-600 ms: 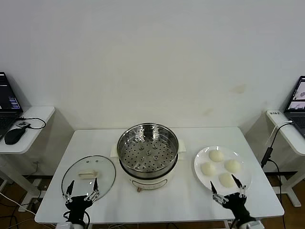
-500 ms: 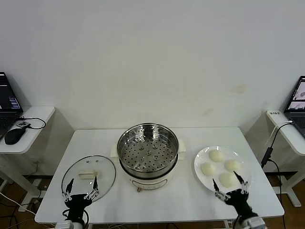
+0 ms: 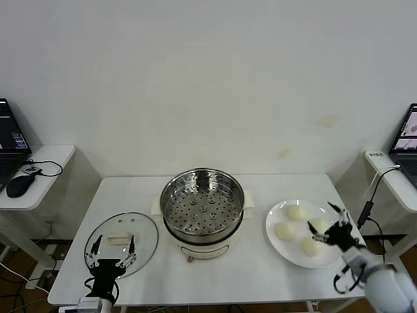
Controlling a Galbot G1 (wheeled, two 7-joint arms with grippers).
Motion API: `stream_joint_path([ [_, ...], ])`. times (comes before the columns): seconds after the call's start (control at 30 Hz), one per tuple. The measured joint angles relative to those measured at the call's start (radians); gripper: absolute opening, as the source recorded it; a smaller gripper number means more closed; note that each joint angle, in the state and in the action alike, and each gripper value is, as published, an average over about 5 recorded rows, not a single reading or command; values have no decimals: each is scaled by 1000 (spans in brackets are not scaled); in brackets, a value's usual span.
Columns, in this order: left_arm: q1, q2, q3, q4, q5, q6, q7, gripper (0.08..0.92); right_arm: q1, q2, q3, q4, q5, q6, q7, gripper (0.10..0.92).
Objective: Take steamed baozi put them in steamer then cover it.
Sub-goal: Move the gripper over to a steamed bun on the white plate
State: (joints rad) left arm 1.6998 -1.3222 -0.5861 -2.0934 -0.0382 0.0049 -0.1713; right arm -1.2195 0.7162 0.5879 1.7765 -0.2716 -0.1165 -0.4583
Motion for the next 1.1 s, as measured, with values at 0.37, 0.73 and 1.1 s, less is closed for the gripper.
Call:
stream_joint_path([
  [0.37,17,19,-26,-11,13,-7,-7,823,510,-154,-495,-249,15,49,-243,823],
  [0.73,26,24,-62,-14,13,-8,-11,823,896,-128,-914,-469,23,110,-454,823],
  [1.1,13,31,-80,-8,12,-5,-9,823,1022,-12,-1065,-649,-2,128,-524,823],
])
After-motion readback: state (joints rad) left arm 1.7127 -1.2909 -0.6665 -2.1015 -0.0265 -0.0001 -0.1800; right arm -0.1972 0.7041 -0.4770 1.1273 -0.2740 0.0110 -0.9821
